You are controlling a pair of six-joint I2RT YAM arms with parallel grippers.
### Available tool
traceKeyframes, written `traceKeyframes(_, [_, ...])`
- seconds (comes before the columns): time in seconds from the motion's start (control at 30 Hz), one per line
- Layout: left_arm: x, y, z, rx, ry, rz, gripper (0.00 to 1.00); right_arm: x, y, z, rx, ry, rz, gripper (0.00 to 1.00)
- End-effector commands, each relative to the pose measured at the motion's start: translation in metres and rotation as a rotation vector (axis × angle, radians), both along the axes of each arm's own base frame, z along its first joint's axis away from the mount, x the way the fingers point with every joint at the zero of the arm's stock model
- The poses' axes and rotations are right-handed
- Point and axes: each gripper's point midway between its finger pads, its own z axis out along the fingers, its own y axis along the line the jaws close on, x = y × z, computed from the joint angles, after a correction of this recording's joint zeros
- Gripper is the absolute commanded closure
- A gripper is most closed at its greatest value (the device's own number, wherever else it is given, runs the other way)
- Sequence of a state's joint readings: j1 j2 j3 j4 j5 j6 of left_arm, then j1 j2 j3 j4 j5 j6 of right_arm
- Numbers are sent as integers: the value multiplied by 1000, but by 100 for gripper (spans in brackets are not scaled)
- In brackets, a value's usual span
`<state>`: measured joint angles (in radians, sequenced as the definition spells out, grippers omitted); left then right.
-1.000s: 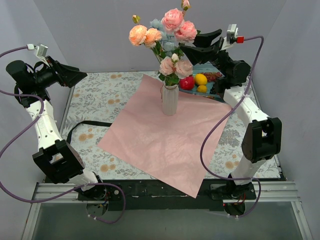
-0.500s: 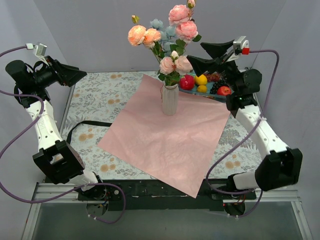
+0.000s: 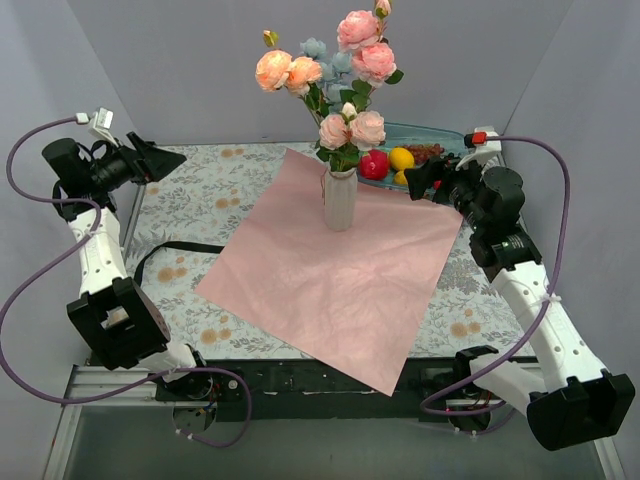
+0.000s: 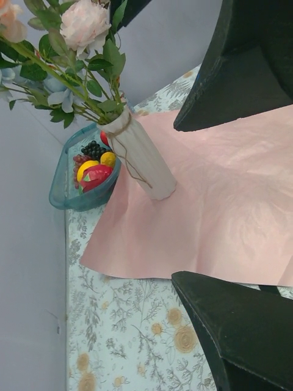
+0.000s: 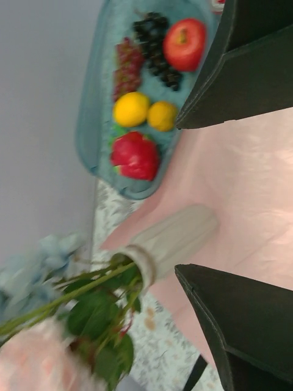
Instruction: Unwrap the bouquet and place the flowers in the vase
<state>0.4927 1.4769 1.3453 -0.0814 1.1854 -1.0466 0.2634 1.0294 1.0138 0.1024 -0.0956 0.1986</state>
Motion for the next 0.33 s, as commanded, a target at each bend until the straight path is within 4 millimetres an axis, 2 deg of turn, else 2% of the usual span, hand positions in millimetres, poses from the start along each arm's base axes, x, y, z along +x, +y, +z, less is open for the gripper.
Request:
traceKeyframes(0.0, [-6,-6,-1,29,-2,34,2,-16,-28,-35,-45,149,-129,2])
traceKeyframes(0.13, [-9,-8,-6,29,7,41,2,-23,-28,-32,-41,149,-121,2])
traceKeyframes(0.23, [-12,-10,-7,36,7,37,2,-22,-25,-25,-38,139,-108,2])
traceKeyframes(0.3, [-13,-10,-7,44,4,39,2,-20,-23,-27,-41,154,-100,2])
